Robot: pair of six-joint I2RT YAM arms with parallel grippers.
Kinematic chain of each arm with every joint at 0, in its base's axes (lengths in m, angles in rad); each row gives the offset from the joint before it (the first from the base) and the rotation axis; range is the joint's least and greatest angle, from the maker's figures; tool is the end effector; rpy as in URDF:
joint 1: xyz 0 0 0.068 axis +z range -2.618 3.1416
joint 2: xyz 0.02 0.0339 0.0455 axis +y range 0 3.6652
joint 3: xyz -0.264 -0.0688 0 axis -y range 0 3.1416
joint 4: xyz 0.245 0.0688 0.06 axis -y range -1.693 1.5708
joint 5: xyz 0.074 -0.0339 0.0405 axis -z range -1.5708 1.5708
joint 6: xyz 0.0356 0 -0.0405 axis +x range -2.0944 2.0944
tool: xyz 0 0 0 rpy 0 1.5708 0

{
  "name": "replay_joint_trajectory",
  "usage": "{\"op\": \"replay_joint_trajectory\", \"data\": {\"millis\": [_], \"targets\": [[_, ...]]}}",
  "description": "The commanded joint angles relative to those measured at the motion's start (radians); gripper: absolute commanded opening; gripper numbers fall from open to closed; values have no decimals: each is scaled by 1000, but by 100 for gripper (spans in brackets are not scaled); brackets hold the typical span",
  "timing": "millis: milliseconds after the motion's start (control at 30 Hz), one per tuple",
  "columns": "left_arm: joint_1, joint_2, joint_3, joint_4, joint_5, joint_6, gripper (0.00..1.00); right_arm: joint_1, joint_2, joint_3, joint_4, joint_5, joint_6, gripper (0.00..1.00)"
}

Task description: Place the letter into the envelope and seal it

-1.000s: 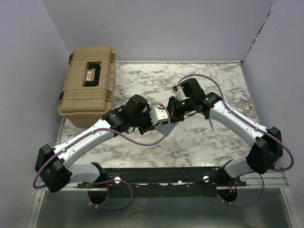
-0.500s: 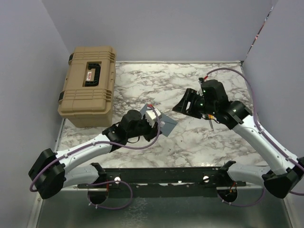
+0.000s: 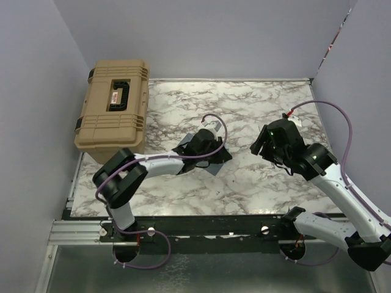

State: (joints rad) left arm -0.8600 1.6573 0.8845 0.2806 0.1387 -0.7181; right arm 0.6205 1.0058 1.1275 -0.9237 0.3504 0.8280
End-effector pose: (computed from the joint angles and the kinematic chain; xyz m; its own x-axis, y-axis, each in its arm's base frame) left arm 0.2288 -0.2733 0.1968 -0.7783 -0.0947 -0.6207 0.4222 0.6527 -0.6291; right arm 0.1611 0.1001 0.3486 -0.6547 0.3824 -0.6520 0.1927 0.9185 0.3452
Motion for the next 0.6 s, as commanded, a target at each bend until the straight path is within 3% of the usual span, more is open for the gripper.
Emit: {"op": "replay_joint_trajectory", "data": {"millis": [0,200,367,567], "targets": [[-16,174,164,64,7,-242,9,-3,-71,-25,-72,82,73,66],[-45,393,363,-9,23,-298,13,-3,-136,-40,-119,73,113,66],[-60,469,438,-85,-39,-290,19,-2,-173,-37,-149,62,103,66],[-73,468,455,-117,-128,-284,50,-3,-224,-68,-152,-8,56,67]]}}
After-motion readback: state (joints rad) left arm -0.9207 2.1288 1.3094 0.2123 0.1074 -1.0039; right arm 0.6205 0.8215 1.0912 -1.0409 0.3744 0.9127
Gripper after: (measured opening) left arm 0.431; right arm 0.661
